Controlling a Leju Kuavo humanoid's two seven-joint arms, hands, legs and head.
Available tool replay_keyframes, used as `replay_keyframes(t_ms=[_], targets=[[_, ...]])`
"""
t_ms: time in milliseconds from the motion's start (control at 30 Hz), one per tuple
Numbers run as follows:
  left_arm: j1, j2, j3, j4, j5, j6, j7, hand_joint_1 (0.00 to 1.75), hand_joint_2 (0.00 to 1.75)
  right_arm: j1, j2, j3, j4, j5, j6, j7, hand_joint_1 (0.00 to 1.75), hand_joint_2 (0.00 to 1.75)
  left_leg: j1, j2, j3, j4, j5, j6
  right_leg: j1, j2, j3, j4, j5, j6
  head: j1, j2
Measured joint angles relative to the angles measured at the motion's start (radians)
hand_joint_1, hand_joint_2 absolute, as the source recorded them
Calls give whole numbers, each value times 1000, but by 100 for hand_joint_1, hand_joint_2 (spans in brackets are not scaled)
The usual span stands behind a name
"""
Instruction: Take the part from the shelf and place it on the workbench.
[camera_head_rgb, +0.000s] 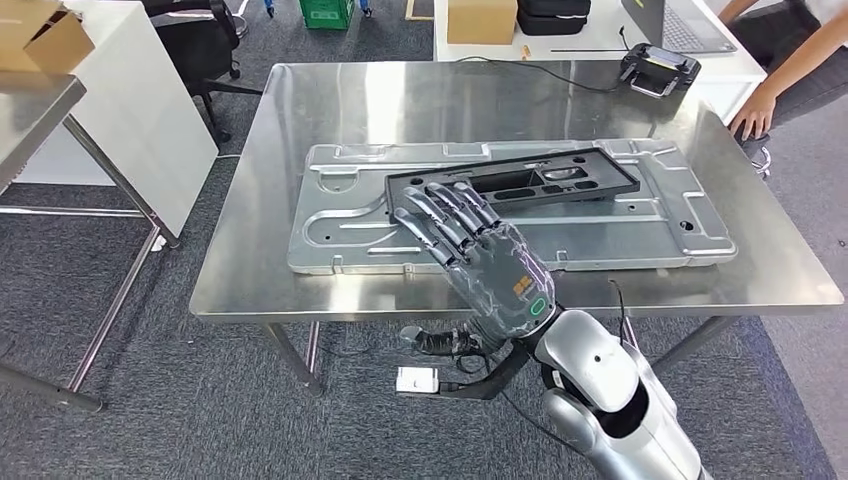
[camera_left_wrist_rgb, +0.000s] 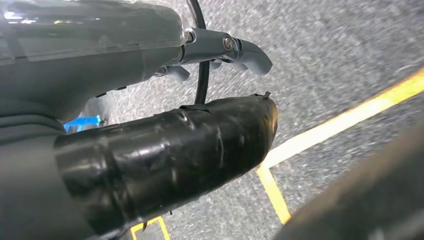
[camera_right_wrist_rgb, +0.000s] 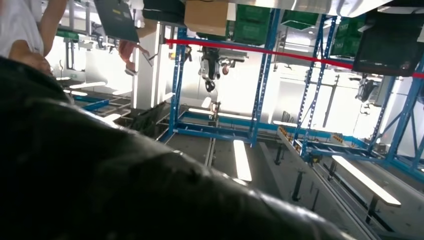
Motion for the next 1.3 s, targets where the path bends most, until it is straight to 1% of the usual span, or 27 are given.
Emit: replay_keyframes(t_ms=[67,133,167,200,267,300,333,367,400,433,500,567,633,667,733,800,833,867,900,933,967,1033,1067,1133,1167,1233,1300], targets=[[0,1,-4,0,5,1,-1,0,0,13,-10,-1,-7,0,-4,0,0,87,-7,-1,25,-52,-3,12,0,-5,0,-3,13,13,0,0],[0,1,-7,0,11,3,-2,0,0,29,-21,-4,-11,0,-9,1,0,175,-4,-3,13,-59,15,26,-1,-6,-2,-7,20,26,0,0],[0,1,-8,0,14,4,-3,0,0,39,-27,-7,-13,0,-13,1,0,175,-2,-4,5,-62,27,35,-2,-4,-8,3,3,32,0,0],[0,1,-8,0,16,5,-3,0,0,50,-33,-11,-15,0,-16,2,0,175,1,-5,-5,-66,41,42,-2,0,-19,30,-33,37,0,0],[0,2,-10,1,22,5,-3,0,0,73,-43,-17,-16,3,-25,4,0,175,0,-8,-31,-66,64,51,-3,6,-51,140,-136,42,0,0],[1,2,-11,1,26,6,-3,0,0,86,-46,-19,-16,6,-28,6,0,175,-1,-11,-46,-64,75,52,-3,7,-64,203,-173,44,0,0],[2,2,-13,1,30,6,-3,0,0,100,-48,-21,-16,11,-32,8,0,175,-2,-16,-62,-62,85,51,-3,8,-67,247,-188,44,0,0],[2,2,-15,1,35,7,-2,0,0,116,-49,-24,-15,18,-35,11,0,175,-2,-23,-78,-59,95,50,-2,9,-53,260,-180,43,0,0],[2,2,-18,1,41,8,-1,0,0,133,-50,-28,-15,26,-38,15,0,175,-3,-32,-93,-55,104,48,-1,13,-20,235,-156,40,0,0],[1,1,-20,1,47,10,0,0,0,150,-51,-34,-14,34,-40,20,0,175,-4,-42,-106,-51,113,46,0,22,30,178,-130,34,0,0],[-3,-3,-27,1,62,13,2,0,0,188,-51,-50,-9,49,-46,27,0,175,-4,-63,-125,-44,128,38,3,59,132,33,-116,18,-1,0],[-4,-7,-33,1,81,17,3,0,0,230,-49,-71,1,62,-55,35,0,175,-1,-82,-133,-45,144,25,8,77,175,-40,-126,8,0,0],[0,-8,-41,3,100,20,4,0,0,271,-44,-96,21,73,-61,50,0,175,0,-97,-138,-51,158,11,8,56,173,-54,-110,1,1,0],[1,-9,-46,4,107,21,4,0,0,288,-39,-108,33,79,-62,61,0,175,0,-89,-144,-46,150,7,5,45,169,-61,-99,-5,1,0],[0,-10,-56,6,121,25,4,0,0,327,-27,-139,58,88,-63,80,0,175,1,-47,-168,16,77,-1,-1,17,153,-73,-75,-16,0,0],[-2,-11,-65,6,133,27,4,0,0,366,-15,-177,86,94,-68,85,0,175,7,-13,-197,136,-19,-14,0,-12,129,-71,-59,-18,-1,0],[-2,-12,-70,6,137,28,4,0,0,380,-10,-196,100,96,-71,85,0,175,11,-7,-203,190,-38,-21,0,-27,114,-66,-51,-16,-1,0],[-2,-12,-74,6,139,28,4,0,0,390,-5,-211,111,97,-73,83,0,175,16,-3,-197,221,-32,-27,-1,-41,99,-60,-44,-13,-1,0],[-3,-12,-78,6,141,28,4,0,0,397,-1,-223,119,97,-74,82,0,175,21,2,-176,221,-6,-32,-2,-53,82,-51,-38,-10,-1,0],[-4,-13,-81,6,142,28,4,0,0,401,3,-232,125,98,-74,81,0,175,25,10,-137,186,23,-36,-3,-64,65,-40,-33,-6,-1,0],[-6,-13,-83,6,144,28,4,0,0,405,6,-239,130,98,-73,80,0,175,28,27,-87,125,33,-39,-3,-74,50,-28,-29,-1,-1,0],[-9,-13,-86,6,149,29,4,0,0,411,13,-252,137,100,-61,84,0,175,22,58,-3,0,15,-29,-3,-92,31,-9,-22,11,1,0],[-9,-14,-90,6,153,29,3,0,0,415,17,-260,143,100,-50,87,0,175,16,64,14,-34,1,-19,-2,-101,29,-5,-17,18,1,0],[-8,-14,-98,7,167,31,1,0,0,425,30,-284,166,100,-28,92,0,175,9,50,6,-47,10,7,-5,-119,31,-8,-5,34,3,0],[-8,-14,-103,7,172,31,1,0,0,431,36,-298,182,99,-22,92,0,175,9,42,-2,-50,21,18,-8,-111,28,-5,-11,42,3,0],[-9,-15,-111,8,186,31,1,0,0,443,52,-339,227,103,-14,78,0,175,11,27,-25,-57,47,37,-13,-60,11,42,-78,52,3,0],[-10,-15,-124,8,202,31,1,0,0,451,79,-404,297,118,-6,49,0,175,7,9,-55,-56,73,48,-12,-5,-15,154,-185,53,3,0]])
